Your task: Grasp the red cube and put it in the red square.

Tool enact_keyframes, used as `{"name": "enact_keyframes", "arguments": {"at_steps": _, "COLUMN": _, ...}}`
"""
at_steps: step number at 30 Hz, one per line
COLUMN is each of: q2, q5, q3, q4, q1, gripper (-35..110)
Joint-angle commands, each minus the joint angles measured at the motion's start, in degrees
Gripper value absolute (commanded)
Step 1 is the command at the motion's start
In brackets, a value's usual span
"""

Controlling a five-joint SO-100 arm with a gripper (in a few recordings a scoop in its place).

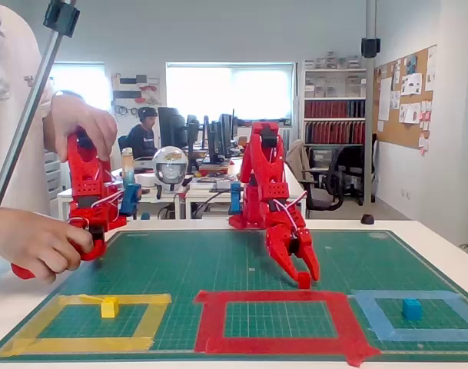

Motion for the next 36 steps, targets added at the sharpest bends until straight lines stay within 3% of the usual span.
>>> {"name": "enact_keyframes", "arguments": {"at_steps": 1, "q2": 1.2, "q5": 0.2, "q3": -2.5, "q4": -0.5, "q1": -1.5, "gripper": 1}}
{"name": "enact_keyframes", "arguments": {"at_steps": 11, "q2": 1.7, "q5": 0.6, "q3": -3.4, "q4": -0.8, "q1": -1.1, "gripper": 1}}
{"name": "enact_keyframes", "arguments": {"at_steps": 19, "q2": -1.2, "q5": 5.6, "q3": -15.0, "q4": -0.1, "q1": -0.3, "gripper": 1}}
{"name": "enact_keyframes", "arguments": {"at_steps": 27, "q2": -9.9, "q5": 8.0, "q3": -30.3, "q4": 12.8, "q1": 2.2, "gripper": 1}}
{"name": "enact_keyframes", "arguments": {"at_steps": 36, "q2": -17.3, "q5": 8.0, "q3": -37.7, "q4": 13.1, "q1": 5.2, "gripper": 1}}
